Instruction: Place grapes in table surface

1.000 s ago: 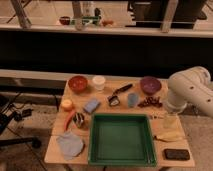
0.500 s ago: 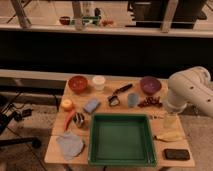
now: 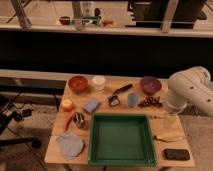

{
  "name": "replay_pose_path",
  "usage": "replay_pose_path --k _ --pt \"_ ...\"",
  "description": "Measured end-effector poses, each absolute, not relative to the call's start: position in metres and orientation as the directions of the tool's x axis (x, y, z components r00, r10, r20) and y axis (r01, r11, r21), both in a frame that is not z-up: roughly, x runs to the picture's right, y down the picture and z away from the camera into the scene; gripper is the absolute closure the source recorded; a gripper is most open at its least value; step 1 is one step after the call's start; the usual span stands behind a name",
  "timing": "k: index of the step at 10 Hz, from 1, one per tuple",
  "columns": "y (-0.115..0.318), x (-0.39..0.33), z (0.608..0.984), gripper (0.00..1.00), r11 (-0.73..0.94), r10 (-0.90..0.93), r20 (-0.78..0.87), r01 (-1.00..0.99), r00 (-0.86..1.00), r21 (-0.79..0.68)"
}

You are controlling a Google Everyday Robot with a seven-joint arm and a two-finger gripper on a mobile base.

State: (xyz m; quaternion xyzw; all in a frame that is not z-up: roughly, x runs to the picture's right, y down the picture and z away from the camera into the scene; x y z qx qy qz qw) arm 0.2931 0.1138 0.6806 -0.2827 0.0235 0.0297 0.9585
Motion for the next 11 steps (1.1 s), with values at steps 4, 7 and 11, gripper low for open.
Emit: replay_pose_path --k 4,7,11 --pt "0.1139 0.2931 0.6806 0.20 0.838 0.044 -0.062 -0.070 0.997 -0.540" --pt "0.1139 0.2931 0.6806 0.20 0.838 0.044 -0.062 -0.070 0.997 -0.541" --pt "0.1106 0.2976 0.6820 0.20 0.842 0.047 -0.086 -0.085 0.995 -0.532"
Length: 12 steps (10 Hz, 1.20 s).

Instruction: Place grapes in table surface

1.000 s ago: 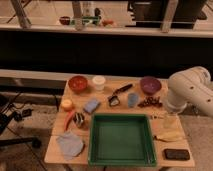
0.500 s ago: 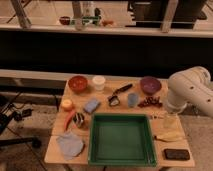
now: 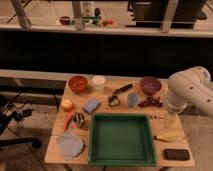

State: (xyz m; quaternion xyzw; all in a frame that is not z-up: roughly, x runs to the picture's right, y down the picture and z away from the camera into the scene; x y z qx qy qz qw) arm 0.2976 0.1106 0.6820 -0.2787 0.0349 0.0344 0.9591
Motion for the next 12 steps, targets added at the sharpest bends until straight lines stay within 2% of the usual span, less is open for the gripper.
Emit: replay_pose_path --k 7,12 --pt "0.077 0.316 0.734 0.20 0.863 0.086 -0.103 -0.126 0.991 -0.489" --pt "0.074 0.334 0.798 0.20 0.837 0.207 -0.066 -0.212 0.976 -0.504"
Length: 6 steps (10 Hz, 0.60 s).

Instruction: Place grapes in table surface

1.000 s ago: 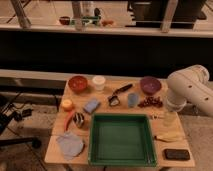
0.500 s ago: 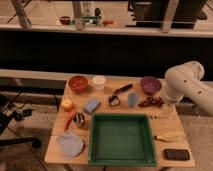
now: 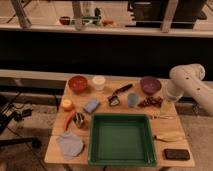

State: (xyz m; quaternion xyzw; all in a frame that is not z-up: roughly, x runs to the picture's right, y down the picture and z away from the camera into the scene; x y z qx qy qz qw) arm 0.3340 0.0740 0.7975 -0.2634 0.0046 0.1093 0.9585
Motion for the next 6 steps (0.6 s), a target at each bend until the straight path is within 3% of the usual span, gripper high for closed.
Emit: replay_pose_path --k 3,6 --pt "0.080 0.332 0.834 0.20 0.806 0.216 -0.051 -0.208 0.975 -0.554" --pt "0.082 0.336 0.834 0.20 0.800 0.220 -0.056 -0.213 0.974 -0.561"
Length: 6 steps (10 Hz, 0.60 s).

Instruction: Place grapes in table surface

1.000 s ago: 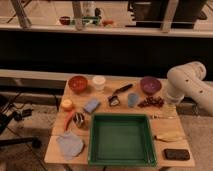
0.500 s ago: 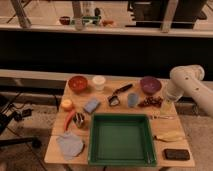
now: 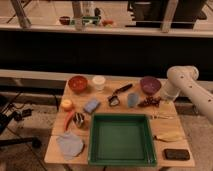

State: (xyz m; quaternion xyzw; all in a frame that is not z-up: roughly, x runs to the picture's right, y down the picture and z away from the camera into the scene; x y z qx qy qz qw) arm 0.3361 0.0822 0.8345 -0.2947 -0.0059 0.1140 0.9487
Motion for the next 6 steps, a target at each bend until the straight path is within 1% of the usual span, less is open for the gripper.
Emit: replay_pose_path --k 6 --pt "0.094 0.341 0.857 0.20 0.774 0.274 -0.057 -0.255 0.960 -0.580"
